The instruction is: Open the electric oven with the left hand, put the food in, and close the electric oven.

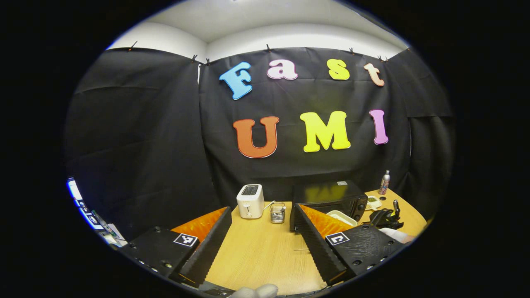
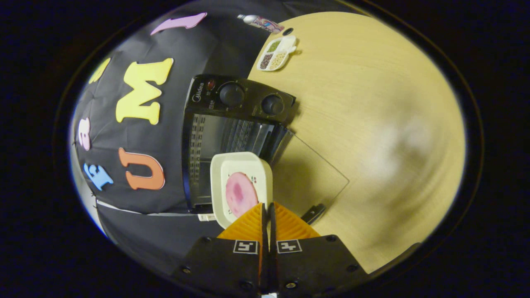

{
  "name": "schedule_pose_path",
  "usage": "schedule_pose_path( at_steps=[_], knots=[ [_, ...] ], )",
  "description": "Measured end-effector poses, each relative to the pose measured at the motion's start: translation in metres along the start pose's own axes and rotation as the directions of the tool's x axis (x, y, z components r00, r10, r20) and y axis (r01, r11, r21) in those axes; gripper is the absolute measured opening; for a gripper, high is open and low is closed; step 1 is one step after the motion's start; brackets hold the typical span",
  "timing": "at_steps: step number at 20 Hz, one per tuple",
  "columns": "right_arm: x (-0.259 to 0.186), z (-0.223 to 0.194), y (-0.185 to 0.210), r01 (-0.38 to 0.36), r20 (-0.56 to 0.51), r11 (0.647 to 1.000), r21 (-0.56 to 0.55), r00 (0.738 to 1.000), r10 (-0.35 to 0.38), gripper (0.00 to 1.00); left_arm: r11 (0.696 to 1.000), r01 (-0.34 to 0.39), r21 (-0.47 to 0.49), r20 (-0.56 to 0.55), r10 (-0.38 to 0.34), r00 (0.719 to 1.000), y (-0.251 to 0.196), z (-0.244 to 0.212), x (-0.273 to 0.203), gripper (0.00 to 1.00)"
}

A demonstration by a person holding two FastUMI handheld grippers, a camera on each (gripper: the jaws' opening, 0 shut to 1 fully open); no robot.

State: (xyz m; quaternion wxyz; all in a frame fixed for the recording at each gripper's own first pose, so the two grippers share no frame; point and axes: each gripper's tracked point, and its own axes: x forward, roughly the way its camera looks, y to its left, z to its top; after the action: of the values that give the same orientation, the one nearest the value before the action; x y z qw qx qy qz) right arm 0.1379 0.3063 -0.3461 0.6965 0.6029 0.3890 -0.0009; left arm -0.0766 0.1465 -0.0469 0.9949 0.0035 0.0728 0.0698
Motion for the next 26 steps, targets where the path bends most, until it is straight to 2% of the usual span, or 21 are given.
schedule_pose_path(
  at_steps=[4, 5, 6, 7, 8, 13, 14, 15, 16, 18, 20, 21, 22, 23, 25, 26],
  knots=[
    [0.032, 0.010, 0.019, -0.004, 0.054, 0.999, 0.048, 0.999, 0.002, 0.04, 1.000, -0.005, 0.003, 0.002, 0.005, 1.000, 0.005, 0.006, 0.006, 0.96],
    [0.040, 0.012, 0.020, 0.000, 0.067, 0.998, 0.062, 0.998, -0.004, 0.00, 1.000, -0.007, 0.006, 0.000, 0.007, 1.000, 0.007, 0.007, 0.009, 0.96],
    [0.048, 0.013, 0.022, 0.007, 0.072, 0.997, 0.080, 0.997, -0.013, 0.04, 1.000, -0.010, 0.008, -0.004, 0.010, 1.000, 0.008, 0.006, 0.011, 0.96],
    [0.055, 0.015, 0.024, 0.010, 0.077, 0.995, 0.094, 0.997, -0.018, 0.00, 1.000, -0.013, 0.011, -0.006, 0.014, 1.000, 0.010, 0.007, 0.012, 0.96],
    [0.062, 0.017, 0.027, 0.008, 0.087, 0.995, 0.103, 0.996, -0.017, 0.04, 1.000, -0.020, 0.012, -0.008, 0.020, 1.000, 0.013, 0.008, 0.013, 0.96],
    [0.095, 0.036, 0.052, -0.020, 0.148, 0.999, 0.043, 0.989, 0.013, 0.00, 0.998, -0.058, 0.023, -0.021, 0.058, 0.998, 0.026, 0.005, 0.019, 0.96],
    [0.100, 0.041, 0.054, -0.021, 0.158, 0.999, 0.024, 0.987, 0.017, 0.04, 0.997, -0.066, 0.027, -0.027, 0.067, 0.997, 0.028, 0.004, 0.022, 0.96],
    [0.105, 0.045, 0.054, -0.018, 0.162, 1.000, 0.009, 0.987, 0.016, 0.00, 0.997, -0.072, 0.026, -0.034, 0.073, 0.997, 0.029, 0.002, 0.024, 0.96],
    [0.111, 0.047, 0.051, -0.012, 0.164, 1.000, 0.005, 0.986, 0.011, 0.04, 0.997, -0.080, 0.023, -0.037, 0.080, 0.996, 0.030, 0.002, 0.026, 0.97],
    [0.113, 0.038, 0.043, -0.010, 0.151, 1.000, 0.027, 0.989, 0.006, 0.00, 0.996, -0.088, 0.020, -0.041, 0.089, 0.995, 0.032, 0.001, 0.030, 0.96],
    [0.113, 0.039, 0.043, -0.031, 0.145, 0.999, 0.042, 0.989, 0.024, 0.06, 0.996, -0.091, 0.017, -0.042, 0.092, 0.995, 0.032, 0.000, 0.034, 0.96],
    [0.115, 0.039, 0.047, -0.058, 0.143, 0.997, 0.045, 0.988, 0.051, 0.07, 0.995, -0.093, 0.018, -0.043, 0.094, 0.995, 0.032, 0.000, 0.036, 0.96],
    [0.114, 0.053, 0.054, -0.087, 0.142, 0.995, 0.044, 0.987, 0.080, 0.02, 0.996, -0.090, 0.018, -0.045, 0.091, 0.995, 0.030, 0.000, 0.039, 0.96],
    [0.114, 0.054, 0.059, -0.097, 0.144, 0.995, 0.032, 0.985, 0.092, 0.17, 0.996, -0.086, 0.017, -0.046, 0.086, 0.995, 0.029, 0.000, 0.040, 0.96],
    [0.108, 0.055, 0.058, -0.079, 0.140, 0.997, 0.002, 0.987, 0.078, 0.38, 0.997, -0.077, 0.016, -0.042, 0.077, 0.996, 0.025, 0.001, 0.042, 0.96],
    [0.103, 0.055, 0.058, -0.076, 0.136, 0.997, -0.004, 0.988, 0.076, 0.45, 0.997, -0.072, 0.015, -0.037, 0.073, 0.997, 0.023, 0.003, 0.043, 0.96]
  ],
)
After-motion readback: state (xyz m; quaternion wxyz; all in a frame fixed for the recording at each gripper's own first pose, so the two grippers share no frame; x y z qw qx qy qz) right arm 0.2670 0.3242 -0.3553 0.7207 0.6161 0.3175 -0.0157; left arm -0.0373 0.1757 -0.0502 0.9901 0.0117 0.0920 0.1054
